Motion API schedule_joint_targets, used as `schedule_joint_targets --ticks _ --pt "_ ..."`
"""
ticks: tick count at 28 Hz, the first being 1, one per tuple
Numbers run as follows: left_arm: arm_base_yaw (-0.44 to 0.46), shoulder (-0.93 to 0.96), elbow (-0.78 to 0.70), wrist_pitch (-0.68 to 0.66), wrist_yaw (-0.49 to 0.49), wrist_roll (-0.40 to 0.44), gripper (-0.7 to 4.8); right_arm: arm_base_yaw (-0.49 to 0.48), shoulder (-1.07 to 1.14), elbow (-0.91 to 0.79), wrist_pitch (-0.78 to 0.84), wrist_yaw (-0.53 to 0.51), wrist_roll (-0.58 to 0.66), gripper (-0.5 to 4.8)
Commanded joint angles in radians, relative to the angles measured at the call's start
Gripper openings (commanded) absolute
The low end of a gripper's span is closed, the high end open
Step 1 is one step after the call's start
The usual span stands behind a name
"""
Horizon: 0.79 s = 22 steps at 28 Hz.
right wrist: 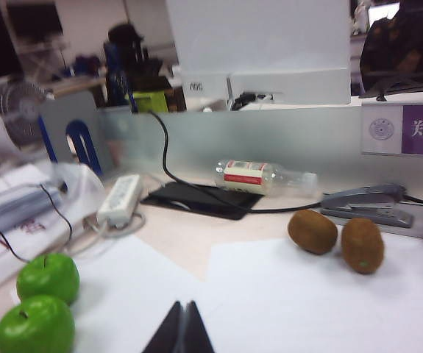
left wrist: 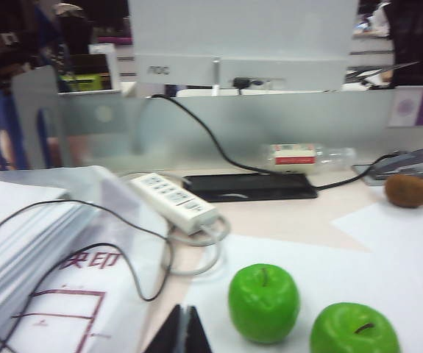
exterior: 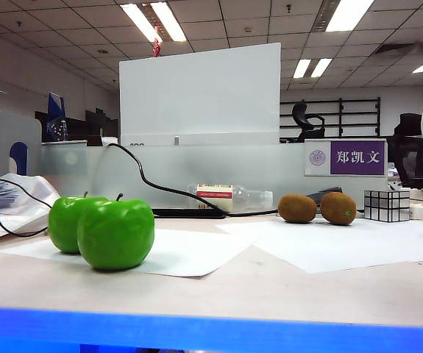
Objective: Put the same fruits together.
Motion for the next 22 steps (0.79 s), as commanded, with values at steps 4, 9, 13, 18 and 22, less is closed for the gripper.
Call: schedule_joint_targets --ticks 4,9,13,18,22 --pt "0.000 0.001 -0.029 0.049 0.006 -0.041 -0.05 0.001 -0.001 -0.135 0.216 0.072 0.067 -0.02" --pt "0.000 0.001 -0.064 0.073 0.004 -0.040 -0.05 0.001 -0.001 -0.174 0.217 0.161 0.066 -0.02" --pt "0.000 0.002 -0.090 0.098 -0.017 -0.040 -0.05 0.001 -0.001 -0.198 0.232 0.202 0.058 -0.02" --pt "0.000 0.002 -0.099 0.101 -0.016 -0.053 -0.05 0.001 -0.001 -0.246 0.232 0.197 0.055 -0.02" --pt "0.000 0.002 -0.114 0.101 0.014 -0.119 -0.05 0.001 -0.001 -0.267 0.232 0.190 0.054 -0.02"
